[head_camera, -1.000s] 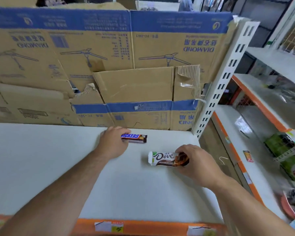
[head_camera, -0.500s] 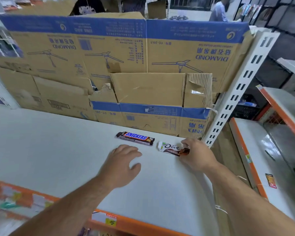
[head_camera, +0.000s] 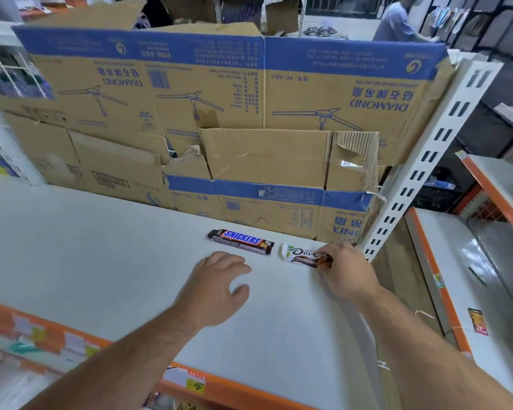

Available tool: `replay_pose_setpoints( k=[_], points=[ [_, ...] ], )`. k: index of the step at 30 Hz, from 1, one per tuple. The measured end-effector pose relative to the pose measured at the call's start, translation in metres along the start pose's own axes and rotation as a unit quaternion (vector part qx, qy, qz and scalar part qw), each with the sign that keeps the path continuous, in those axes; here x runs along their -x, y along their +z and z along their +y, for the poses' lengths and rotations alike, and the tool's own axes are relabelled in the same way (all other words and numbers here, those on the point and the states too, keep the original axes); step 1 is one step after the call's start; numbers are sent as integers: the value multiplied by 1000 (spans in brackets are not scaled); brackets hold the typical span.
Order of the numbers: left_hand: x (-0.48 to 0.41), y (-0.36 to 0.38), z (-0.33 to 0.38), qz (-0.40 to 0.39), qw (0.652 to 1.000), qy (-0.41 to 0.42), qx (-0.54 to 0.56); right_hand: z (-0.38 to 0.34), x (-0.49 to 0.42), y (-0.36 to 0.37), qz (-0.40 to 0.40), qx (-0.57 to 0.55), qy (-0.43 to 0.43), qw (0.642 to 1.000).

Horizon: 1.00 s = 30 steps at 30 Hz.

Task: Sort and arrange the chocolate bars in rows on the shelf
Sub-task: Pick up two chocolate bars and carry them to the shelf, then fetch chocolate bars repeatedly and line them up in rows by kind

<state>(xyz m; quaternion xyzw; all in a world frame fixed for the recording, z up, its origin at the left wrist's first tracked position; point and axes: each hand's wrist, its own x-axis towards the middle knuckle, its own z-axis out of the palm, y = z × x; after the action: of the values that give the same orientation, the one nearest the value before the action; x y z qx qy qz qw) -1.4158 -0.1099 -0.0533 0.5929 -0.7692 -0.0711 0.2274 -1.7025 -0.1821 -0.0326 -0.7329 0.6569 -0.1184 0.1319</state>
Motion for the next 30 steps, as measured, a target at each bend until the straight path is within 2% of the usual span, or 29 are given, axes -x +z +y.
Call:
replay_pose_setpoints(
  k=[3,9,12,14,16,20,30],
  points=[
    [1,0,0,-6,1000,-4,-7,0,3,4,11,11,2,1000],
    [1,-6,2,-36,999,-14,-2,-18,38,3,108,20,-19,994],
    [6,-16,3,-78,997,-10,-15,-50,63,2,56,37,-46,997],
    [16,-28,-2,-78,996,-4,-44,-76,77,2,5,59,-69,996],
    [31,-45,-13,-68,996,-4,-50,-109,89,4,-30,80,-82,993],
    [69,-89,-59,-45,998,-10,-51,-192,107,15,-52,80,-99,991],
    [198,-249,-230,32,991,-102,-78,-436,142,89,-24,54,-208,976]
  ],
)
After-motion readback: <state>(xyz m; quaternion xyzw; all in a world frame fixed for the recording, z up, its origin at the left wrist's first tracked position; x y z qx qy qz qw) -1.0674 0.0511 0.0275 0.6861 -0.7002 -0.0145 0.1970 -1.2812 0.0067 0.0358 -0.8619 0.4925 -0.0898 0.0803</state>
